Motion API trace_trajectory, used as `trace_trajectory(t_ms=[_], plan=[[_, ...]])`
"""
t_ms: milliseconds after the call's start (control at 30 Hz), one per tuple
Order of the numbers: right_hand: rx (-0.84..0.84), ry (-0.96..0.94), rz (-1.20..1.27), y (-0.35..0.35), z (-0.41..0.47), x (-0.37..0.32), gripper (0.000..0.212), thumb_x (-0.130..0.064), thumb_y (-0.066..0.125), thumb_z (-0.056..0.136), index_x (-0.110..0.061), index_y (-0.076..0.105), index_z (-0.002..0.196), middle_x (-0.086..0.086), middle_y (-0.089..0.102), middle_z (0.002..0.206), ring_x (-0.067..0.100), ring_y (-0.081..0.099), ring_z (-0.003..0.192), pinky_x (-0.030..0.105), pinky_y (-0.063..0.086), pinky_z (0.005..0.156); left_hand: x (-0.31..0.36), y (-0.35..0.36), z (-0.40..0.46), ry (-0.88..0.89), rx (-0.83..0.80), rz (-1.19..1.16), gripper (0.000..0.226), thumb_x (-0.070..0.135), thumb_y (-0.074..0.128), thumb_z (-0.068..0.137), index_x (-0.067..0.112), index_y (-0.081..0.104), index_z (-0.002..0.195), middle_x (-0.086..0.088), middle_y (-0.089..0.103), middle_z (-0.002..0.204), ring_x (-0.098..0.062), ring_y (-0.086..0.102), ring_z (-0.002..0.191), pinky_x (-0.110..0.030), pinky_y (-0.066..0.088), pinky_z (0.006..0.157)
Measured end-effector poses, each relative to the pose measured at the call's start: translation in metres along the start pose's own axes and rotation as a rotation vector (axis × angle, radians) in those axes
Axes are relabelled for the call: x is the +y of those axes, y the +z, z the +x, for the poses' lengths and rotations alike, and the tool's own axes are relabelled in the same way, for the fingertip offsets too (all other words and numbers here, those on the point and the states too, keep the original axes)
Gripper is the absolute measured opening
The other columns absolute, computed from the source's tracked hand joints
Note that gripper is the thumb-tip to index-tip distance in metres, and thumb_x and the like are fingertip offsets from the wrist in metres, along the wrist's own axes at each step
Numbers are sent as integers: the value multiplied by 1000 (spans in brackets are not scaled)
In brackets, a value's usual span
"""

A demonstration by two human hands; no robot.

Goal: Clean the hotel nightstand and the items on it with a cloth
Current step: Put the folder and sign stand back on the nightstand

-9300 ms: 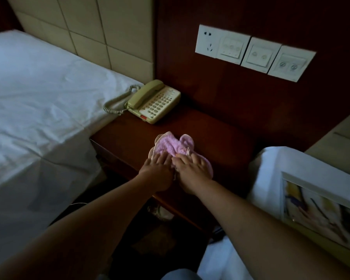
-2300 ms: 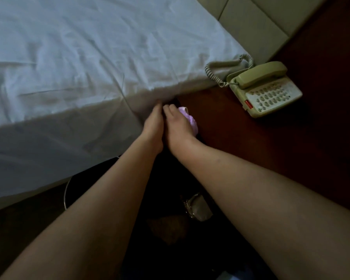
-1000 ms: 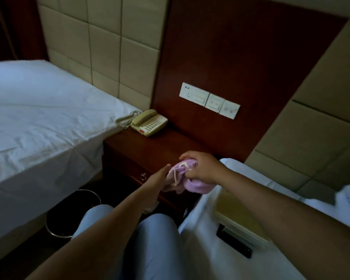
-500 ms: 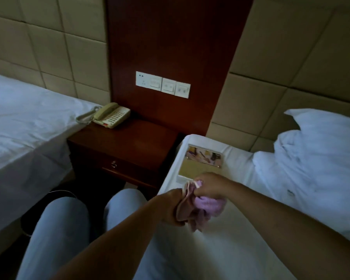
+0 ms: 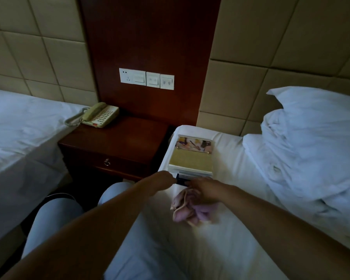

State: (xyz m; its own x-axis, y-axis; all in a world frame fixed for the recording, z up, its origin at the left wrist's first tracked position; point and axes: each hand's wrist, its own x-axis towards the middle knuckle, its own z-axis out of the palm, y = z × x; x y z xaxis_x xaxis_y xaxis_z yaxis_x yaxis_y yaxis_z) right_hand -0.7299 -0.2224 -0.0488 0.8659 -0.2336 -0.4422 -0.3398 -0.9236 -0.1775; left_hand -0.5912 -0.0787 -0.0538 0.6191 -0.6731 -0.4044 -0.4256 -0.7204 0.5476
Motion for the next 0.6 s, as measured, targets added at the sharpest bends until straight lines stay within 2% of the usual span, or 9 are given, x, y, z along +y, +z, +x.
trace_trajectory(t_ms=[100,167,200,233,267,333,400,533,600], plan=[[99,-32,87,-10,3,3,71,-69,59,81,-39,49,144,-4,54,146,20,53,132,40,44,110,8,-9,-3,9,59,-20,44,6,31,108,5,40,151,-19,44,151,-32,42,141,-35,34,112],[156,-3,125,-15,9,10,75,-85,54,72,-42,57,132,-6,62,132,20,61,120,41,52,100,11,-15,5,-56,-3,-317,44,16,43,107,7,43,150,-7,57,134,-21,51,131,-25,41,100],[188,2,149,-18,12,17,81,-93,52,66,-41,58,129,-6,63,127,21,61,116,42,53,97,9,-16,11,-34,51,-324,48,23,52,103,10,46,149,2,60,119,-17,56,124,-21,44,91],[229,15,177,-20,14,22,91,-100,47,60,-40,58,128,-6,62,128,21,60,116,43,52,97,9,-19,15,-21,79,-242,51,29,59,99,14,49,147,6,61,116,-19,57,124,-21,45,91],[271,35,196,-24,13,26,100,-103,44,56,-38,57,131,-4,60,134,23,57,120,44,50,100,9,-22,18,-9,84,-177,55,34,61,95,18,50,146,2,61,126,-24,54,129,-28,47,100],[302,115,212,-33,10,33,98,-92,54,66,-32,52,143,2,48,150,28,48,133,46,43,109,5,-25,32,-11,91,-68,59,39,62,91,23,49,146,-8,50,148,-30,48,136,-42,41,113],[325,191,222,-36,13,45,89,-75,61,80,-23,44,151,5,35,159,30,40,141,46,37,115,10,-29,37,-33,79,-4,64,40,62,92,26,43,151,-11,40,155,-33,46,136,-46,41,113],[311,293,253,-33,23,71,108,-87,52,68,-20,39,152,8,35,157,33,40,139,48,40,111,7,-33,59,-57,76,93,76,42,61,96,24,22,159,-13,13,164,-40,28,145,-50,34,117],[284,307,308,-32,24,78,101,-79,63,72,-18,42,150,10,41,152,33,43,136,46,42,108,3,-34,72,-65,80,103,83,48,64,94,21,21,159,-12,11,165,-40,24,147,-50,32,118]])
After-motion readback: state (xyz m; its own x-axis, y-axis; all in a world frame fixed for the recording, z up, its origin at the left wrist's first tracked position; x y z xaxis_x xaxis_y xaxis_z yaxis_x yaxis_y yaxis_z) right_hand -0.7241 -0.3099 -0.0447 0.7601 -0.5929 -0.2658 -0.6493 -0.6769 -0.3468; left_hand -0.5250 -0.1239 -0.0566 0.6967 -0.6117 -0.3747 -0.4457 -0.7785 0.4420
